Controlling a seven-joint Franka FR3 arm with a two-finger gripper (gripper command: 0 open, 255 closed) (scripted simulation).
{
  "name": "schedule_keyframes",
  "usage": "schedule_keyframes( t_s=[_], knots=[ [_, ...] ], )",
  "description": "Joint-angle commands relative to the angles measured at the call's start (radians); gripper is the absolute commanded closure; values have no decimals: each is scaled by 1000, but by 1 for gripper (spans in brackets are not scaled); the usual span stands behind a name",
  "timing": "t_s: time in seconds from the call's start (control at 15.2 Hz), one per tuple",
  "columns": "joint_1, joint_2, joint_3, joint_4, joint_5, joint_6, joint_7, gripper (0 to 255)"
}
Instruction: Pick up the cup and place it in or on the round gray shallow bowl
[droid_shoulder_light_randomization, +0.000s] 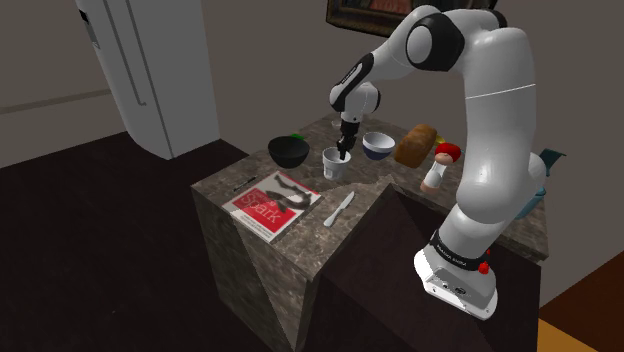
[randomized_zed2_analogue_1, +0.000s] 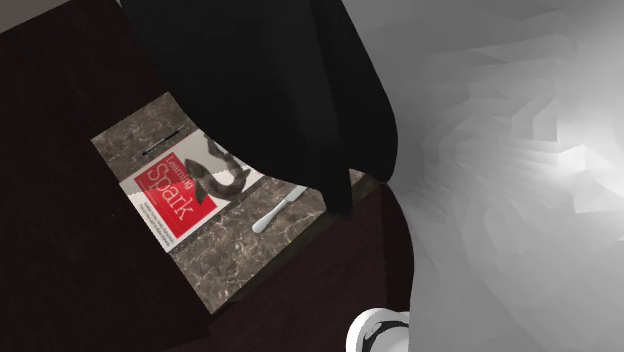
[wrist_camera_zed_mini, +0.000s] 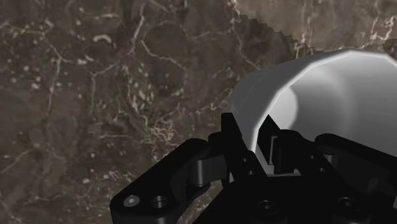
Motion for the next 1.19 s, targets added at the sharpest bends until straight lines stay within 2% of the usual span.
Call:
schedule_keyframes(
  t_s=[0.0,1.12],
  knots=[
    [3,-17,-4,-2,-6,-13,5,255],
    [29,-174,-42,17,-78,-181,62,255]
  ],
)
